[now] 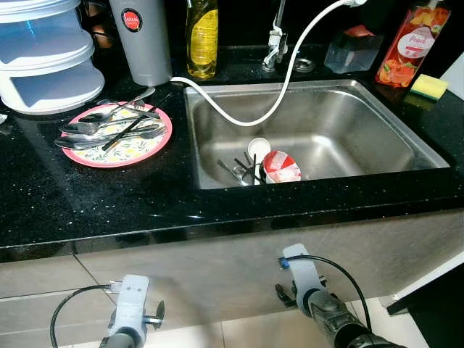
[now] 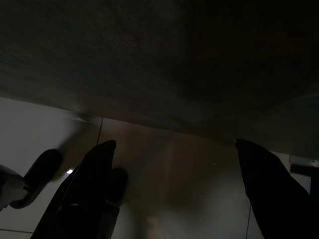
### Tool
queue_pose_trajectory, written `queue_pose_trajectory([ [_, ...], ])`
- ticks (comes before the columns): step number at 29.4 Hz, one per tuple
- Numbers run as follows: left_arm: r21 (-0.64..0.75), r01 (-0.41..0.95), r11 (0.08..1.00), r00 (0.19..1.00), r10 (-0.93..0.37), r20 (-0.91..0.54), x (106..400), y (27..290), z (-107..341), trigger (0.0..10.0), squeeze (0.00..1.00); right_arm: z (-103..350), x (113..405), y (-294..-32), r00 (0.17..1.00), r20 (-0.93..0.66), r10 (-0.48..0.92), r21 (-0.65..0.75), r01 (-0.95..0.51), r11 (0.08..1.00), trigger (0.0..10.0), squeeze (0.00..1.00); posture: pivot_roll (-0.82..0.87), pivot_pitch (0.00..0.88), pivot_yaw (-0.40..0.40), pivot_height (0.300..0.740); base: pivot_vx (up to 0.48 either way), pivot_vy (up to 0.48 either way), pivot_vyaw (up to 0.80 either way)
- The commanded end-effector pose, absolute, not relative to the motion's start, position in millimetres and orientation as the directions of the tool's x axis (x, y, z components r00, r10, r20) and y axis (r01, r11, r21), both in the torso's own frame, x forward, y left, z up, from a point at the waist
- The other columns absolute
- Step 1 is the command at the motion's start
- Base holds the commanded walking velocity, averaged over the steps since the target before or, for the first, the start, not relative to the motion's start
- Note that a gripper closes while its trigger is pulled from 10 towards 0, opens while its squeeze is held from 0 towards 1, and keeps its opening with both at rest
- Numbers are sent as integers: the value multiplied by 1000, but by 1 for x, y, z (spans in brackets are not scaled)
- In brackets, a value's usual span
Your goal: Kitchen organization
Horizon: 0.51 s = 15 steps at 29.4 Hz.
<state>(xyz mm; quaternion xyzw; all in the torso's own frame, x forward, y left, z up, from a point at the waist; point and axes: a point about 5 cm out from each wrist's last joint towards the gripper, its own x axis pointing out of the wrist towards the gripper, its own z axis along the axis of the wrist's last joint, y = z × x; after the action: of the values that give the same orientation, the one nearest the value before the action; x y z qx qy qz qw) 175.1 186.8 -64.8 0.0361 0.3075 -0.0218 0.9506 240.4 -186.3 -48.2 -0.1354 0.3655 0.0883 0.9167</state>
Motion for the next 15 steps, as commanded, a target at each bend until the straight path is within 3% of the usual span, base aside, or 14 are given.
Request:
queue_pose_trajectory([
  [1, 53, 68, 996, 795, -22, -607, 171, 186, -68, 10000, 0, -49, 239, -186, 713, -698, 67, -186, -270, 945, 10000, 0, 134, 15, -47, 740, 0, 0, 0],
  [15, 59, 67, 996, 787, -17, -617, 170, 188, -70, 10000, 0, -51, 237, -184, 708, -703, 65, -181, -267, 946, 10000, 0, 137, 17, -40, 740, 0, 0, 0],
])
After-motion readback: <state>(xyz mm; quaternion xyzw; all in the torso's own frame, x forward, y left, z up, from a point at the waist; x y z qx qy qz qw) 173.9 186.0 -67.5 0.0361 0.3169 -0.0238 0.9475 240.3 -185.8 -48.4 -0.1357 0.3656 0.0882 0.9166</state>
